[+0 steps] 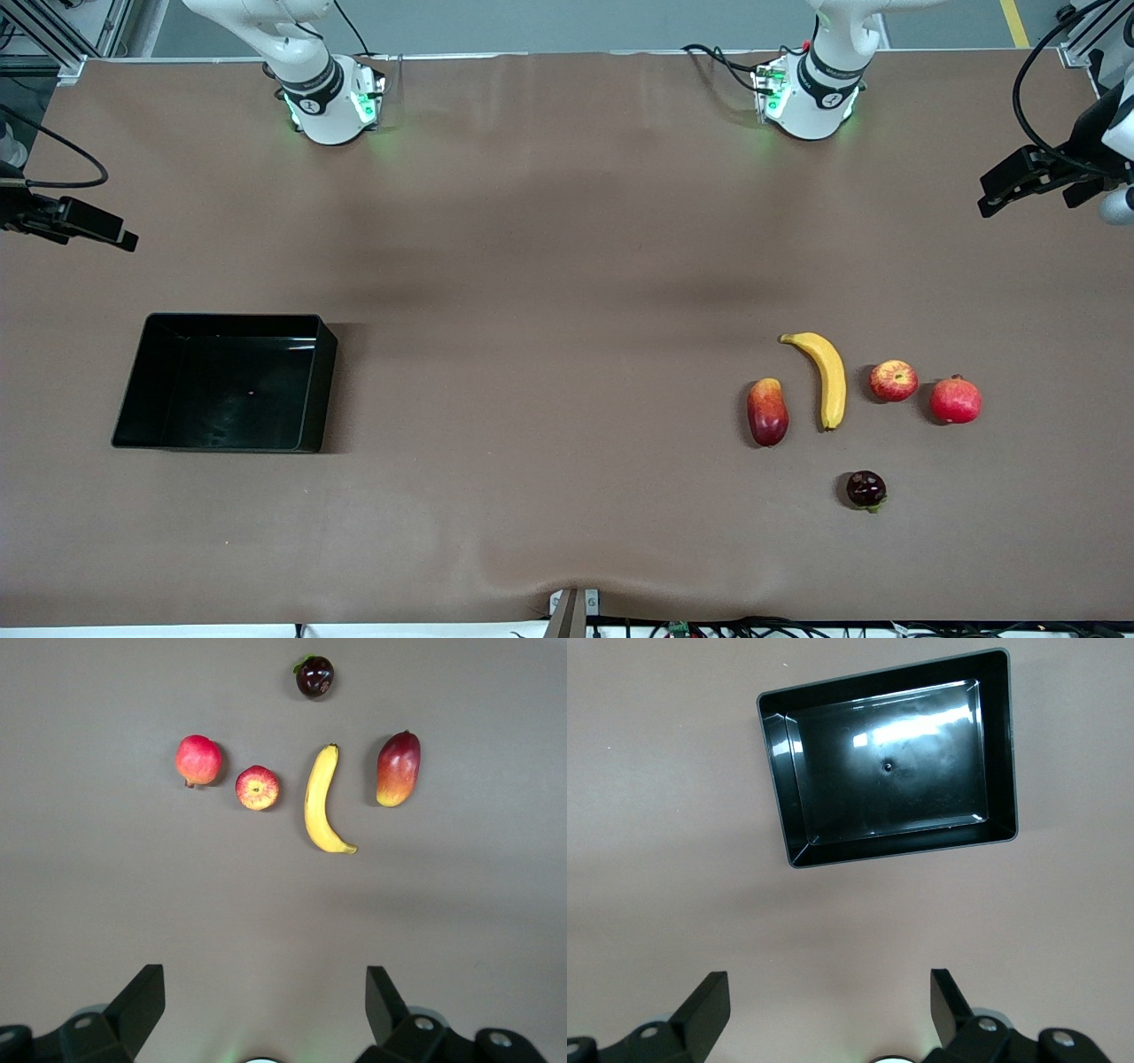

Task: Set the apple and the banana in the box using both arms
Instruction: 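Move the left gripper down over the small red apple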

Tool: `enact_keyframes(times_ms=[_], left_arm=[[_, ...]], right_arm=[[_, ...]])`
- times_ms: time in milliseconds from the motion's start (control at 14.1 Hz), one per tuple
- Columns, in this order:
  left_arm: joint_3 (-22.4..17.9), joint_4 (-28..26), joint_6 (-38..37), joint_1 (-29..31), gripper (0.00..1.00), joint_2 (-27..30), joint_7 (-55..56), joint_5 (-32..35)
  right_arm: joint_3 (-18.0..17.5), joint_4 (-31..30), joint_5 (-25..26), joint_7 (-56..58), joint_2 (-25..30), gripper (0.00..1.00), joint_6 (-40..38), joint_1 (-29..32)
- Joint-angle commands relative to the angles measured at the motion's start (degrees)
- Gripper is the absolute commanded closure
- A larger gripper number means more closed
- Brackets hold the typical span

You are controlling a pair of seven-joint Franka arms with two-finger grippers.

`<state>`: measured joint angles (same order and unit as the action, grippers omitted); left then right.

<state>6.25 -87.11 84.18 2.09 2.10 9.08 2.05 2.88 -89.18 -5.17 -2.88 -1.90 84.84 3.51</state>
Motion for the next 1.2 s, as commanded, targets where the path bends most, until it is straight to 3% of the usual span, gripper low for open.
enact_keyframes(times_ms=[0, 354, 779, 1133], left_arm=[[0.3, 0.7, -0.4, 0.3, 0.00, -0.2, 0.7, -0.4], [0.1, 1.0, -0.3, 0.3, 0.00, -0.7, 0.7, -0.4], [0.0, -0.4, 2.3, 0.8, 0.00, -5.1, 0.5, 0.7], [0.0, -12.2, 16.5, 2.2, 0.00, -5.1, 0.8, 1.2]], right_arm=[[-0.2, -0.3, 0.7, -0.4, 0.5, 0.00, -0.1, 0.4], [-0.2, -0.3, 0.7, -0.4, 0.5, 0.00, -0.1, 0.4], [-0.2, -0.4, 0.7, -0.2, 0.2, 0.00, 0.3, 0.8], [-0.2, -0.7, 1.9, -0.1, -3.8, 0.00, 2.7, 2.3]])
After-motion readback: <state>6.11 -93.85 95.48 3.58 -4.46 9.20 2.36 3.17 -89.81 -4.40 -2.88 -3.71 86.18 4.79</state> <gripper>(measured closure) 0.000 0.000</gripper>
